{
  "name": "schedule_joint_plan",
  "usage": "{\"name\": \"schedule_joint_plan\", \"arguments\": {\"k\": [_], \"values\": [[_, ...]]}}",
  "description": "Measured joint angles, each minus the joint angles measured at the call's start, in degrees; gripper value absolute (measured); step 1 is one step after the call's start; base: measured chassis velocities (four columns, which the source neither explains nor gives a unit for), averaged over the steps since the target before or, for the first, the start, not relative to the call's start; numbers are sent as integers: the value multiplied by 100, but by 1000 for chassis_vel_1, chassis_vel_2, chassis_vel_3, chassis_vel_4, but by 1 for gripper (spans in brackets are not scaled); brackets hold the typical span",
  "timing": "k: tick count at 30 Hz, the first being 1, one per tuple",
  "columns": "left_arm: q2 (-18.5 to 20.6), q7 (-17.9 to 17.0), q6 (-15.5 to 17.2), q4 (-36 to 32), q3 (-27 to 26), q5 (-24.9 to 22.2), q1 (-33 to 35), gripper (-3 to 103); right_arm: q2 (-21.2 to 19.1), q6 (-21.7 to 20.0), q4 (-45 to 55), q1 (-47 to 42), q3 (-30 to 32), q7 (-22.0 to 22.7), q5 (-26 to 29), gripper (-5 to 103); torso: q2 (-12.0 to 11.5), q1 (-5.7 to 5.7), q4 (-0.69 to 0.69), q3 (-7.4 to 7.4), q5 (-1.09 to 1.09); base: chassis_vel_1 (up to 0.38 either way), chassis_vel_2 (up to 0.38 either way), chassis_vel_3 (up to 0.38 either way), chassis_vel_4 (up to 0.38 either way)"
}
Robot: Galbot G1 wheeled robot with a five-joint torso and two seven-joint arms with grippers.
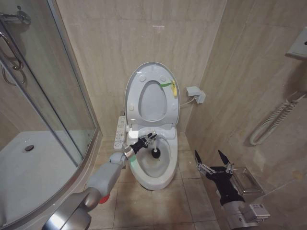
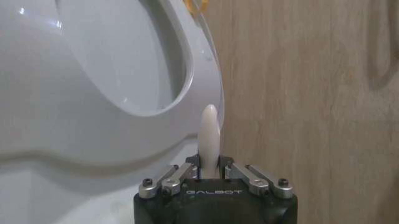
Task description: Open the toilet lid, clean the toilet bowl with a toilet brush, close the toilet lid, and flush.
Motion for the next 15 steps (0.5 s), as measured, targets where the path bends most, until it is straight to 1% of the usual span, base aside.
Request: {"name": "schedule_joint_plan", "arguments": {"k": [1, 4, 6, 8, 11, 15], "values": [[-53, 37, -63, 169, -53, 38, 7, 19, 0, 0, 0, 0, 0, 0, 0, 100, 0, 0, 3, 0, 1, 0, 0, 0, 0], [-74, 73, -82, 233, -105, 81, 146, 19, 1, 0, 0, 0, 0, 0, 0, 100, 0, 0, 3, 0, 1, 0, 0, 0, 0], [-70, 86, -91, 224, -130, 124, 191, 19, 0, 0, 0, 0, 0, 0, 0, 100, 0, 0, 4, 0, -2, 0, 0, 0, 0], [-21, 116, -113, 169, -227, 280, 264, 19, 0, 0, 0, 0, 0, 0, 0, 100, 1, -1, 3, -1, 0, 0, 0, 0, 0], [-9, 117, -137, 69, -257, 264, 240, 19, 0, 0, 0, 0, 0, 0, 0, 100, 0, 0, 3, 0, -1, 0, 0, 0, 0], [-95, 107, -189, -60, -312, 164, 137, 19, 0, 0, 0, 0, 0, 0, 0, 100, 0, 0, 1, 0, 0, 0, 0, 0, 0]]}}
